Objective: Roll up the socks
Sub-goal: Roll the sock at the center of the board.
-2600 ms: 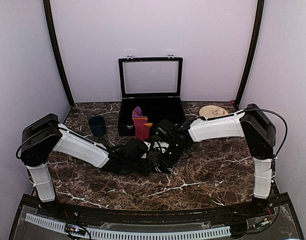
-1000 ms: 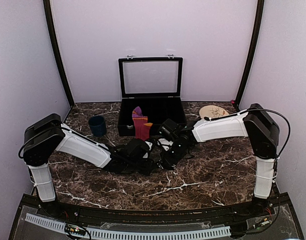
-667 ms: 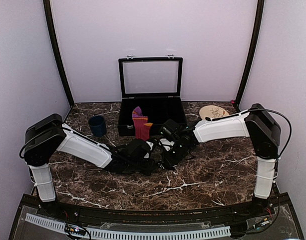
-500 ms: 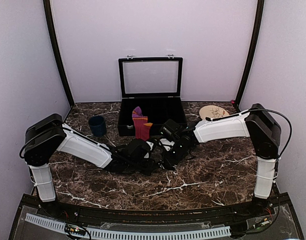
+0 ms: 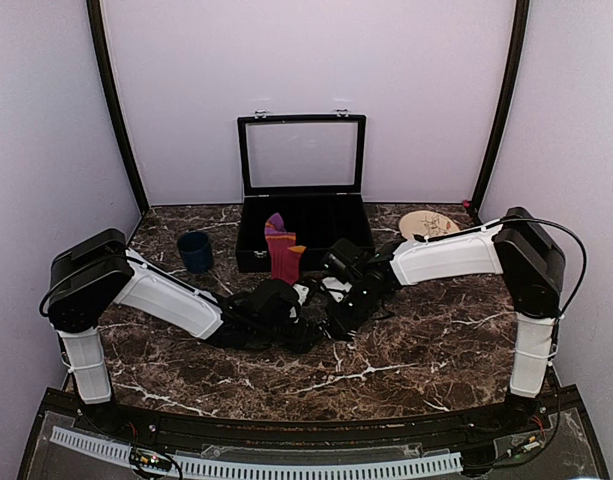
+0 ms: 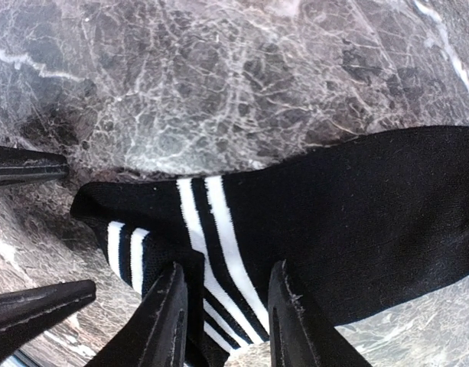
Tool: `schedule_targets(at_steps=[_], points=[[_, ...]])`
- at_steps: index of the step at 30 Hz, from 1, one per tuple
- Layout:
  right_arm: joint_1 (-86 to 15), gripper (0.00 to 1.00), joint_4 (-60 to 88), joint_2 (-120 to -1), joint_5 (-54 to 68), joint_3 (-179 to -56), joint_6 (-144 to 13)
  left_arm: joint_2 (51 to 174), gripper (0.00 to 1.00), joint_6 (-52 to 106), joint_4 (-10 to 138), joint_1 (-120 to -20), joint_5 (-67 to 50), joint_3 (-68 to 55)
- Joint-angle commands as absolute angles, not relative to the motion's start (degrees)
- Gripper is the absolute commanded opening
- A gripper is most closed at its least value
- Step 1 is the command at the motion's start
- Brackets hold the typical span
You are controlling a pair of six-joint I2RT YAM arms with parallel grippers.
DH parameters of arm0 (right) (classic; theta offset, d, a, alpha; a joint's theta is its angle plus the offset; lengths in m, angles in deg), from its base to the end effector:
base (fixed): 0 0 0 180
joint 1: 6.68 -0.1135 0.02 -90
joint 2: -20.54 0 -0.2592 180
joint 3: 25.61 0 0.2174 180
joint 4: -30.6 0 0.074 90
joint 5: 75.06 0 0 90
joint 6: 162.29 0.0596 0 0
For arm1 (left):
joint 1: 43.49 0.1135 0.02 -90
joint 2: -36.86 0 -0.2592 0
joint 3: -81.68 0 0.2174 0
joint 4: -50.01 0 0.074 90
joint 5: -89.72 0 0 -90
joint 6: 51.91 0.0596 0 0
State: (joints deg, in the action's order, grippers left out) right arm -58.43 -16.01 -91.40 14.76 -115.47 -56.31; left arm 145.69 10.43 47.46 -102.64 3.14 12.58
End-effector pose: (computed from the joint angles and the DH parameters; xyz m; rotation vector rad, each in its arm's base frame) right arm 0.2270 0.2882 0.1477 -0.8666 2.6827 0.2992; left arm 0.1965 -0.3220 0.1392 0.5987 2.2506 -0.7441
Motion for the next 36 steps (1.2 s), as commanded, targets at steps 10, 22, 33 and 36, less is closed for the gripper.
schedule_targets(at_steps=[10, 22, 33, 36], points=[[-57.4, 0.36, -16.1, -89.8, 13.4, -114.8, -55.8, 147.2, 0.49, 10.9, 50.5, -103.0, 3.5, 10.9], [-57.4, 0.51, -16.4, -88.5, 13.2, -114.3, -55.8, 146.5, 0.54, 10.8, 50.2, -103.0, 5.4, 10.0], [-57.3, 0.53, -16.4, -87.0, 14.1, -113.8, -55.3, 147.0, 0.53, 10.8, 49.3, -103.0, 4.6, 10.4], [-57.3, 0.53, -16.3, -86.3, 14.6, -113.3, -55.1, 147.4, 0.53, 10.9, 49.9, -102.9, 5.0, 10.0]])
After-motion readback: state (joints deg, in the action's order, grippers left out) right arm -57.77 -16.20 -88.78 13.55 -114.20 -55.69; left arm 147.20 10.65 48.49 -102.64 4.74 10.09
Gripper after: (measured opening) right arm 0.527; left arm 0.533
